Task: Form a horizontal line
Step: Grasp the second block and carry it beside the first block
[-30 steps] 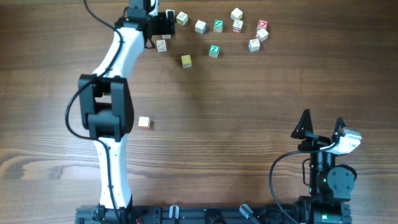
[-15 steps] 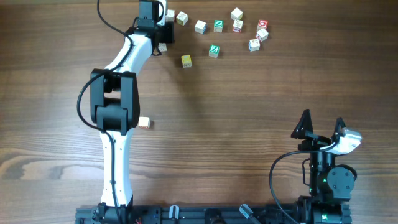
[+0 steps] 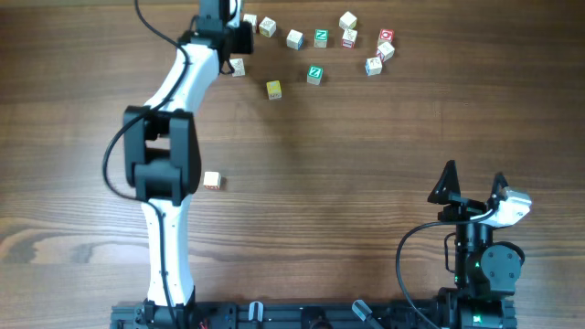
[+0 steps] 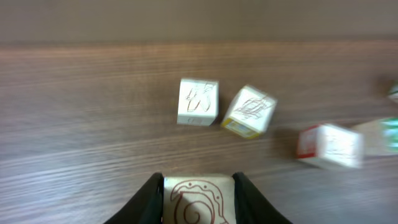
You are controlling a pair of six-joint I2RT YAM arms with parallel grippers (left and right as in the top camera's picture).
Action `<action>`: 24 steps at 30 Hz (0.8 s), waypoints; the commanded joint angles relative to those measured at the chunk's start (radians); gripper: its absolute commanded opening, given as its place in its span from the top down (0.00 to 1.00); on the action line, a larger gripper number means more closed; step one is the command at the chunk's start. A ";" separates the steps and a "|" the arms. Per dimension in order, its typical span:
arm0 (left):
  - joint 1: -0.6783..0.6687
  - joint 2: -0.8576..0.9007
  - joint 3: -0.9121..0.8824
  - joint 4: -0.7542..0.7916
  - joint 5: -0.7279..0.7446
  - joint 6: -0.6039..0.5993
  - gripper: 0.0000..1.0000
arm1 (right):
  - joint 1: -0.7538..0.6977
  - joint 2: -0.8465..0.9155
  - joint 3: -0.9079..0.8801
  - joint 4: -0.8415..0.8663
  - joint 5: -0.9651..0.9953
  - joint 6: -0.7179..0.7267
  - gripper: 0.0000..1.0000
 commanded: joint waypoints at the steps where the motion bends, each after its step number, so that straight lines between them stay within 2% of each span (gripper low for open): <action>1: -0.006 -0.223 0.024 -0.088 0.015 0.005 0.71 | -0.005 -0.005 -0.001 0.006 -0.016 -0.016 0.00; 11: -0.006 -0.688 0.024 -0.583 0.016 -0.006 0.75 | -0.005 -0.005 -0.001 0.006 -0.016 -0.017 0.00; 15: -0.006 -0.848 0.024 -0.821 0.016 -0.067 0.80 | -0.005 -0.005 -0.001 0.006 -0.016 -0.017 0.00; 20: -0.010 -0.919 0.023 -1.088 0.016 -0.146 0.86 | -0.005 -0.005 -0.001 0.006 -0.016 -0.016 0.00; 24: -0.045 -0.919 -0.059 -1.107 0.016 -0.192 0.86 | -0.005 -0.005 -0.001 0.005 -0.016 -0.017 0.00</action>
